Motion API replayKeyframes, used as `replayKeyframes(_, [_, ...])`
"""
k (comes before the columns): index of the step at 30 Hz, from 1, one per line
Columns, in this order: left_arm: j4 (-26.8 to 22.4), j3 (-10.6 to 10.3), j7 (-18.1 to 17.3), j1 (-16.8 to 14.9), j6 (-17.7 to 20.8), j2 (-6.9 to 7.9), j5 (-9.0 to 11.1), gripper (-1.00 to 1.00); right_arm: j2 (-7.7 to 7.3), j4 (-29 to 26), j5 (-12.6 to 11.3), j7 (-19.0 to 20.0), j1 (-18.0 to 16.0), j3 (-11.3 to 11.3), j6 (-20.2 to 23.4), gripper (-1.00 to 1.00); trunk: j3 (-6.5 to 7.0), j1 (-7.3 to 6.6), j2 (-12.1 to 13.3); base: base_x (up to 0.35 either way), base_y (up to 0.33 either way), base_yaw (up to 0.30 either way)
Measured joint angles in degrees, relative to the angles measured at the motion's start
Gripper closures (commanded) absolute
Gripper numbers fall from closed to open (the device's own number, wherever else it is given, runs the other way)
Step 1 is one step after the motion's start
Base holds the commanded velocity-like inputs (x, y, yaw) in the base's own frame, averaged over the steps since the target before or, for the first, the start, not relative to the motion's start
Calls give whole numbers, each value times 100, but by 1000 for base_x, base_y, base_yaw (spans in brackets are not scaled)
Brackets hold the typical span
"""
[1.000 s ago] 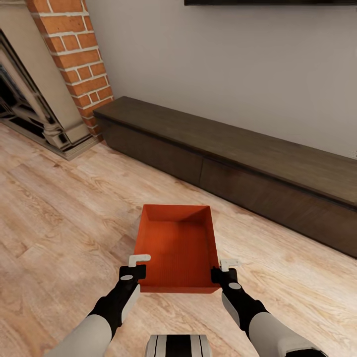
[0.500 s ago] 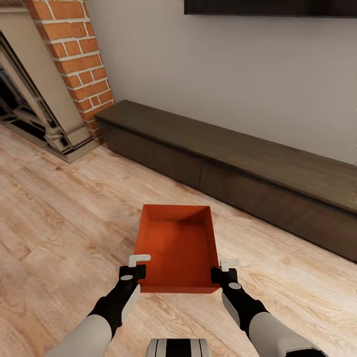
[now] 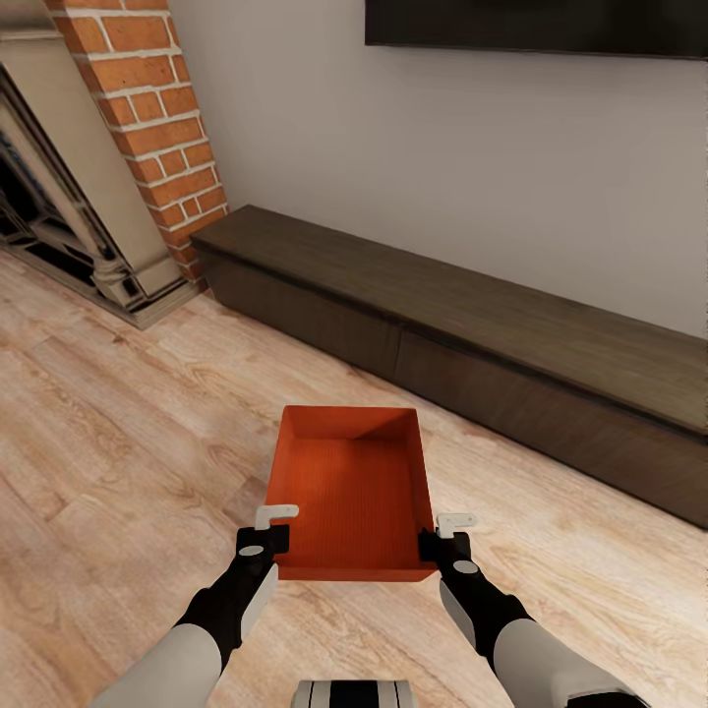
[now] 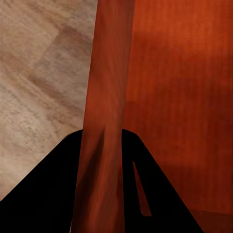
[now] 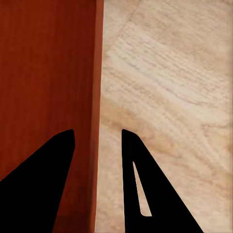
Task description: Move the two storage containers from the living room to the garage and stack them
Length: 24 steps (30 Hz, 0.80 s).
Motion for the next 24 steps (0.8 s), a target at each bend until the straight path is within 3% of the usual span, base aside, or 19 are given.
replayKeyframes(24, [3, -18, 3, 2, -6, 9, 19, 100, 3, 7, 18, 0, -2, 17, 40, 100, 431, -527, 963, 0, 0, 0])
